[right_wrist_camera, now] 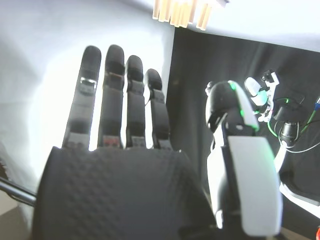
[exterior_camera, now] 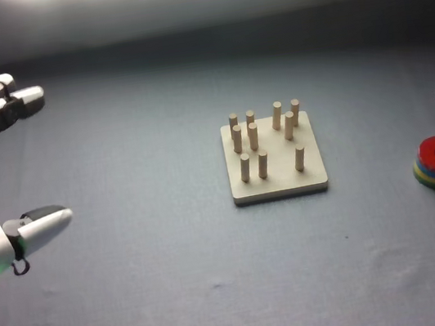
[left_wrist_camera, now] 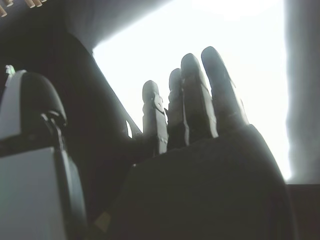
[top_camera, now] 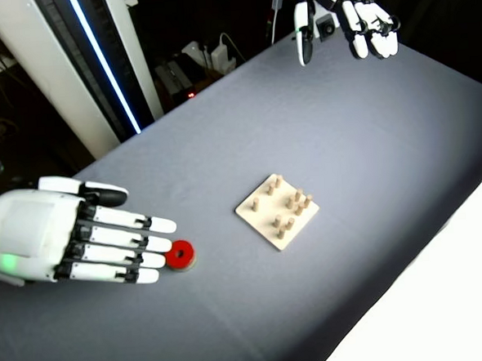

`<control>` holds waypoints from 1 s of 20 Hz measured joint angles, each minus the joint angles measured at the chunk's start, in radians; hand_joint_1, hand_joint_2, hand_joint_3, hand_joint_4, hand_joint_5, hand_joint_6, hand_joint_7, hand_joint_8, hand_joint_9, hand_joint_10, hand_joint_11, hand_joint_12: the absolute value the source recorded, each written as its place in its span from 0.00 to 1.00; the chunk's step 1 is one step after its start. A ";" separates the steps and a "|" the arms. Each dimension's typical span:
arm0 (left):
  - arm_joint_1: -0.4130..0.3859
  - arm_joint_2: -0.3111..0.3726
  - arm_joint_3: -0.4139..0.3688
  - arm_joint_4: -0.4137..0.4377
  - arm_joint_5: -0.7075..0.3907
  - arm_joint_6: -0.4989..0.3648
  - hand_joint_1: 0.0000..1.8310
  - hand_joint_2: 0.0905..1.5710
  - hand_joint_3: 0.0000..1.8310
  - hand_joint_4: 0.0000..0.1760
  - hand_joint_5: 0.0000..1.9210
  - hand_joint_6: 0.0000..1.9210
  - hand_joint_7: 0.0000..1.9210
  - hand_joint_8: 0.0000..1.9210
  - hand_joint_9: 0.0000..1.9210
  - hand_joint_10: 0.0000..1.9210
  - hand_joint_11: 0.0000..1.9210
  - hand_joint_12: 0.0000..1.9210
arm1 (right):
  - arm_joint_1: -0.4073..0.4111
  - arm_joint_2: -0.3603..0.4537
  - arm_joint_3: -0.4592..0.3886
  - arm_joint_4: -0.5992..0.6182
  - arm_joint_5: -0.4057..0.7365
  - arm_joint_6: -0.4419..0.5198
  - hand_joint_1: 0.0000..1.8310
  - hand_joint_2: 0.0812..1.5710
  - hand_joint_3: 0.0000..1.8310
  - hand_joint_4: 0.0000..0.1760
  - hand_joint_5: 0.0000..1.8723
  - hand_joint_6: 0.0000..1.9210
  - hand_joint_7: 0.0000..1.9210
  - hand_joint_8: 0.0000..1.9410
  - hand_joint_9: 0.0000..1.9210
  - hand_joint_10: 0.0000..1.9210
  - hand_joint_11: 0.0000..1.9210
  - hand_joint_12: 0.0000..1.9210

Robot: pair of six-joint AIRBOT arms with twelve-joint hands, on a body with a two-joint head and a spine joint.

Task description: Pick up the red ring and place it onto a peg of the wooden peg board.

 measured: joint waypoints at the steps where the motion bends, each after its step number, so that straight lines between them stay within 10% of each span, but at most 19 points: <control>1: 0.000 0.000 0.000 0.000 0.000 0.000 0.37 0.61 0.00 0.00 0.22 0.00 0.11 0.00 0.09 0.01 0.00 0.33 | 0.000 0.000 0.000 0.000 0.000 0.000 0.50 0.66 0.00 0.34 0.19 0.00 0.22 0.00 0.24 0.00 0.14 0.34; 6: 0.000 -0.001 0.002 0.000 0.002 -0.003 0.37 0.61 0.00 0.00 0.22 0.00 0.11 0.00 0.08 0.00 0.00 0.32 | 0.012 -0.007 0.011 -0.010 -0.017 0.018 0.52 0.67 0.00 0.46 0.18 0.00 0.22 0.00 0.25 0.00 0.14 0.34; 10: 0.000 -0.002 0.003 0.000 0.002 -0.006 0.36 0.62 0.00 0.00 0.22 0.00 0.10 0.00 0.07 0.00 0.00 0.29 | 0.111 -0.045 0.065 -0.087 -0.093 0.040 0.57 0.66 0.00 0.04 0.22 0.00 0.24 0.00 0.27 0.00 0.10 0.47; 15: 0.000 -0.005 0.007 0.000 0.005 -0.008 0.36 0.62 0.00 0.00 0.23 0.00 0.11 0.00 0.07 0.00 0.00 0.27 | 0.233 -0.082 0.123 -0.211 -0.261 0.062 0.63 0.63 0.00 0.13 0.24 0.00 0.26 0.00 0.30 0.01 0.13 0.45; 20: 0.000 -0.005 0.007 0.002 0.006 -0.009 0.36 0.62 0.00 0.00 0.22 0.00 0.11 0.00 0.07 0.00 0.00 0.27 | 0.317 -0.117 0.172 -0.305 -0.419 0.070 0.67 0.62 0.00 0.03 0.29 0.00 0.31 0.00 0.33 0.00 0.13 0.51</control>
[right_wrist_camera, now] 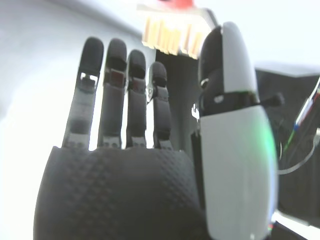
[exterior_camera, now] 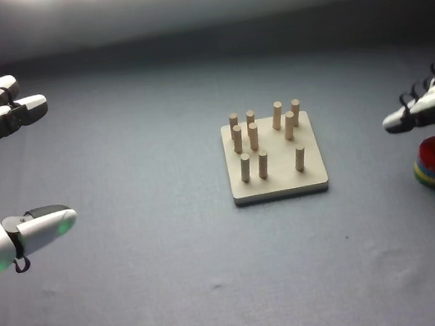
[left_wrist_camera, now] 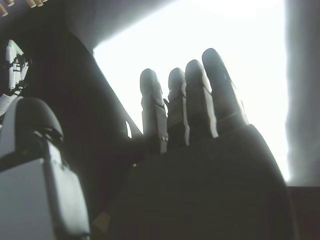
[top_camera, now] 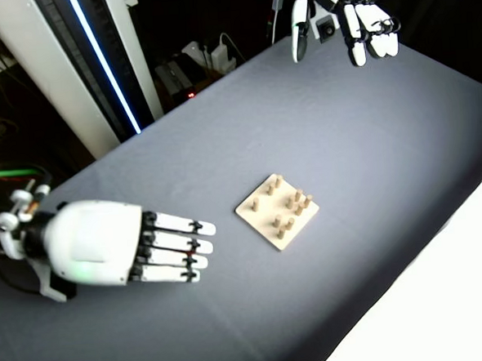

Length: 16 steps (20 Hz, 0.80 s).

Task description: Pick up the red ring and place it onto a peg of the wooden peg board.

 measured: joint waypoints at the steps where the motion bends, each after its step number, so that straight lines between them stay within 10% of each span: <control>1: 0.000 0.000 0.000 0.000 0.000 0.000 0.36 0.62 0.00 0.00 0.22 0.00 0.11 0.00 0.07 0.00 0.00 0.27 | 0.008 -0.008 0.003 -0.012 -0.024 0.002 0.66 0.61 0.00 0.09 0.29 0.00 0.31 0.00 0.33 0.00 0.13 0.51; 16: 0.000 0.000 0.001 0.001 0.000 -0.007 0.36 0.63 0.00 0.00 0.22 0.00 0.11 0.00 0.08 0.00 0.00 0.27 | 0.043 -0.052 0.046 -0.033 -0.117 0.003 0.73 0.62 0.00 0.00 0.44 0.01 0.43 0.01 0.44 0.03 0.20 0.58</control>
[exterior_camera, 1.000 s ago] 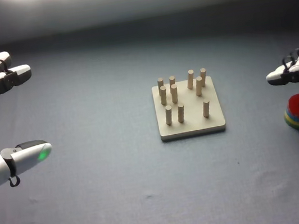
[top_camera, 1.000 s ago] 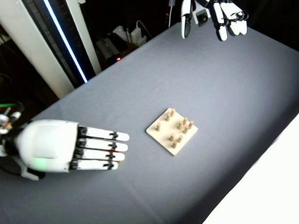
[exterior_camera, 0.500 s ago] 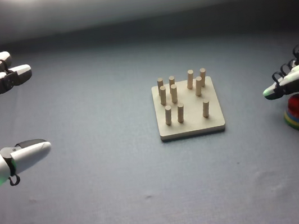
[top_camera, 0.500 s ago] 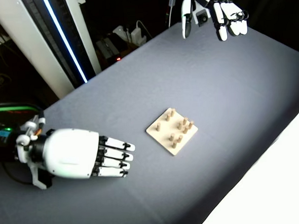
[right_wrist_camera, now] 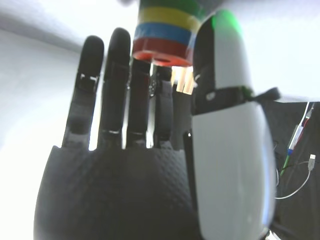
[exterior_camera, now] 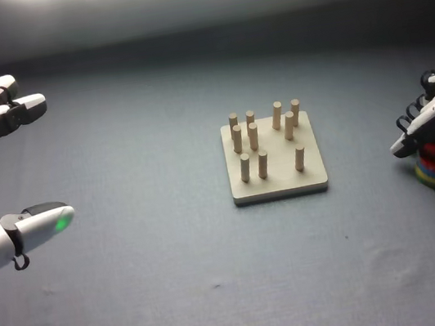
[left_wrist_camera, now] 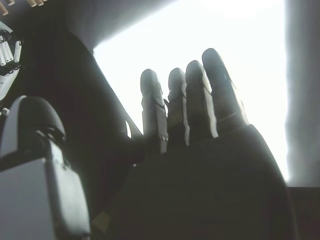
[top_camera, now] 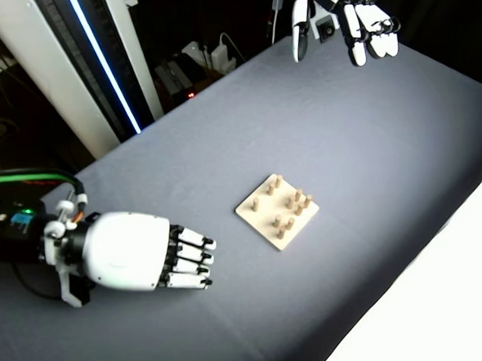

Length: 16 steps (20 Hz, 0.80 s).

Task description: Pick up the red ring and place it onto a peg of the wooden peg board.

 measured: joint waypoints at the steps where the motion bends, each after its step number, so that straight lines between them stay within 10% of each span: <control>1: 0.000 0.000 0.000 0.000 0.000 0.000 0.36 0.63 0.00 0.00 0.22 0.00 0.12 0.00 0.09 0.00 0.00 0.29 | 0.000 0.000 0.000 -0.002 0.000 0.000 0.74 0.63 0.00 0.00 0.45 0.01 0.43 0.01 0.45 0.04 0.19 0.60; 5: 0.000 0.000 0.000 0.000 0.000 -0.001 0.37 0.64 0.00 0.00 0.22 0.00 0.11 0.00 0.09 0.00 0.00 0.32 | 0.000 0.000 0.000 -0.001 0.000 0.000 0.76 0.62 0.00 0.00 0.47 0.00 0.46 0.01 0.50 0.06 0.23 0.60; 6: 0.000 0.000 0.000 0.000 0.000 -0.002 0.36 0.64 0.00 0.00 0.22 0.00 0.11 0.00 0.09 0.00 0.00 0.32 | 0.000 0.000 0.000 -0.001 0.000 0.000 0.85 0.63 0.01 0.00 0.47 0.00 0.47 0.00 0.50 0.44 0.29 0.59; 7: 0.000 0.000 0.000 0.000 0.000 -0.003 0.37 0.64 0.00 0.00 0.23 0.00 0.12 0.00 0.09 0.00 0.00 0.33 | 0.000 0.000 0.000 0.000 -0.001 0.000 0.87 0.64 0.00 0.00 0.48 0.00 0.48 0.01 0.49 0.55 0.33 0.60; 8: 0.000 0.000 0.000 0.000 0.000 -0.003 0.37 0.63 0.00 0.00 0.23 0.00 0.12 0.00 0.09 0.00 0.00 0.31 | 0.000 0.000 0.000 0.000 0.000 0.000 0.83 0.65 0.02 0.00 0.52 0.01 0.49 0.38 0.53 0.56 0.39 0.61; 9: 0.000 0.000 0.000 0.000 0.000 -0.004 0.36 0.63 0.00 0.00 0.23 0.00 0.12 0.00 0.08 0.00 0.00 0.29 | 0.000 0.000 0.002 0.000 0.000 0.000 0.76 0.68 0.01 0.00 0.47 0.44 0.51 0.44 0.54 0.55 0.43 0.61; 10: 0.000 0.000 0.000 0.000 0.000 -0.004 0.36 0.63 0.00 0.00 0.23 0.00 0.12 0.00 0.09 0.00 0.00 0.30 | 0.000 0.000 0.005 0.000 0.000 0.000 0.75 0.69 0.00 0.00 0.45 0.55 0.51 0.47 0.52 0.58 0.44 0.63; 16: 0.000 -0.002 0.000 0.000 -0.001 -0.005 0.36 0.63 0.00 0.00 0.23 0.00 0.12 0.00 0.10 0.00 0.00 0.33 | 0.014 -0.006 0.010 -0.003 -0.013 -0.002 0.75 0.69 0.00 0.00 0.48 0.59 0.51 0.48 0.53 0.55 0.49 0.62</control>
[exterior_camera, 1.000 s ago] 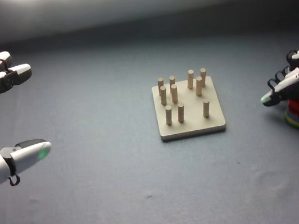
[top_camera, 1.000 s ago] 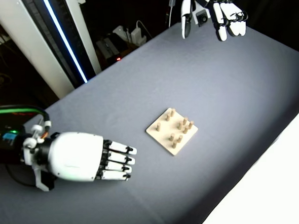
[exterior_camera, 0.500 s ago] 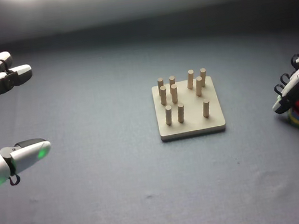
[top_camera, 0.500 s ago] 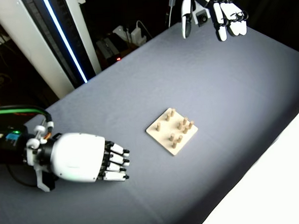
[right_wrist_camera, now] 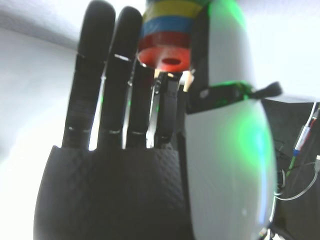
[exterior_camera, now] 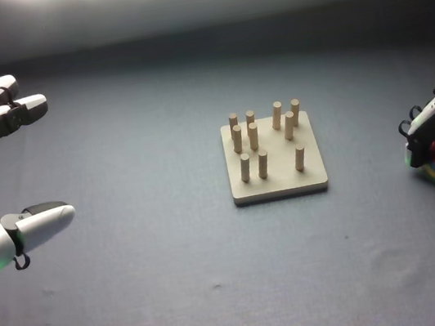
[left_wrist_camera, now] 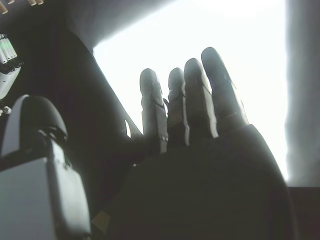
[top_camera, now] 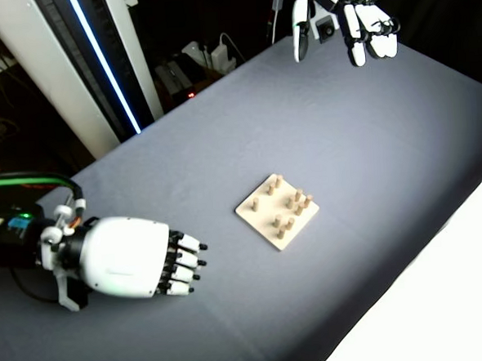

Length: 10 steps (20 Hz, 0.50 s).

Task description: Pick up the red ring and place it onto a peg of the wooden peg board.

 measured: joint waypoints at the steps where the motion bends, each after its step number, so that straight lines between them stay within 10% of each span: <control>1: 0.000 0.000 0.000 0.000 0.001 0.000 0.36 0.63 0.00 0.00 0.23 0.00 0.13 0.00 0.10 0.00 0.00 0.33 | 0.012 -0.001 -0.001 -0.013 -0.005 -0.005 0.75 0.68 0.00 0.00 0.48 0.58 0.52 0.46 0.54 0.55 0.49 0.62; 7: 0.007 0.000 0.001 0.000 -0.002 -0.003 0.37 0.63 0.00 0.00 0.24 0.00 0.13 0.00 0.10 0.00 0.00 0.32 | 0.089 -0.026 -0.010 -0.070 0.025 -0.008 0.75 0.70 0.00 0.00 0.44 0.62 0.51 0.53 0.49 0.62 0.42 0.77; 10: 0.008 -0.005 0.001 -0.005 -0.004 -0.005 0.38 0.63 0.00 0.00 0.23 0.00 0.13 0.00 0.10 0.00 0.00 0.33 | 0.148 -0.051 -0.010 -0.112 0.031 -0.008 0.72 0.70 0.00 0.00 0.39 0.86 0.44 0.84 0.45 0.87 0.42 0.97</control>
